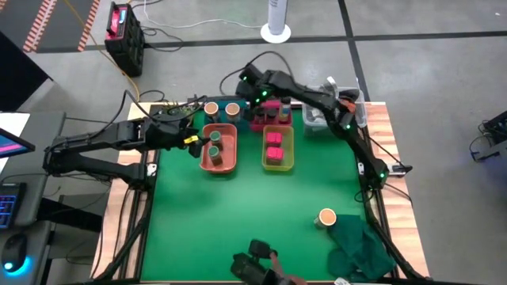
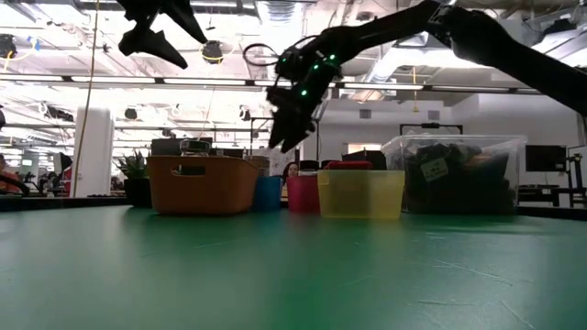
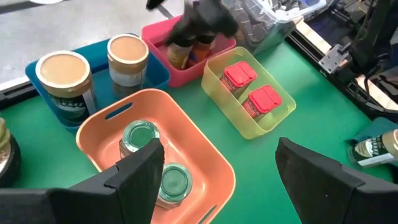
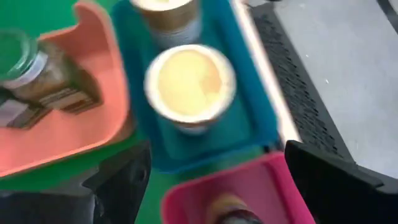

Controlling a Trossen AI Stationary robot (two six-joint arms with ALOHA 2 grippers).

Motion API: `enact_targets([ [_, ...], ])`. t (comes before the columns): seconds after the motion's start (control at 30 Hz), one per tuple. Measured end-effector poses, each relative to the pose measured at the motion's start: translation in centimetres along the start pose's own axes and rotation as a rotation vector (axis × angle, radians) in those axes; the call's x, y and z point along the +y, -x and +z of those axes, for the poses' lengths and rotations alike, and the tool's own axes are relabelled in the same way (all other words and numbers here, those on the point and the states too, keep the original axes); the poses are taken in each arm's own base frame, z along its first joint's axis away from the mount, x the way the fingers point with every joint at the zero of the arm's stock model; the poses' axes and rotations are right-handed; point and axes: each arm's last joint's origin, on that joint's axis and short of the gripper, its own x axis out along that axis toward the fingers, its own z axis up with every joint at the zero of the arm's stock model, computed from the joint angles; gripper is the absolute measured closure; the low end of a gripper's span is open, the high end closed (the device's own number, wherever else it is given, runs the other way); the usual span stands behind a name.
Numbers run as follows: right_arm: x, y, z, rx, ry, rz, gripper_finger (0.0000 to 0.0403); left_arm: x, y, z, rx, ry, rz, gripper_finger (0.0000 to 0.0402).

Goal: Sort spices by type
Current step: Put the black seasoning bottle into the red bin upright

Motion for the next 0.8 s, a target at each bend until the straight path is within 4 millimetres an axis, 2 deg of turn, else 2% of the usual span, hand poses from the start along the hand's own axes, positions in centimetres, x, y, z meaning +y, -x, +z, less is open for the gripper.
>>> enact_targets([
  [0.13, -3.4, 1.9, -0.9, 0.017, -0.185, -0.058, 0.0010, 0.0, 0.0, 0.0, 0.000, -0.012, -0.003, 0.0107],
  [0.27, -7.3, 2.9, -3.2, 0.102, -0.420, -0.101, 0.0010, 0.0, 0.0, 0.0, 0.005, -0.017, -0.010, 0.0107],
  [0.4, -10.3, 3.8, -5.1, 0.163, -0.556, -0.140, 0.0010, -0.1, 0.0, 0.0, 0.013, -0.028, -0.021, 0.0107],
  [0.53, -11.4, 4.4, -6.4, 0.242, -0.512, -0.132, 0.0010, -0.1, 0.0, 0.0, 0.018, -0.028, -0.029, 0.0107],
  [0.7, -11.1, 4.6, -7.0, 0.319, -0.332, -0.083, 0.0010, -0.1, 0.0, -0.1, 0.028, -0.038, -0.044, 0.0107],
  [0.8, -11.1, 4.6, -7.2, 0.333, -0.285, -0.055, 0.0012, -0.1, 0.0, -0.1, 0.028, -0.038, -0.044, 0.0107],
])
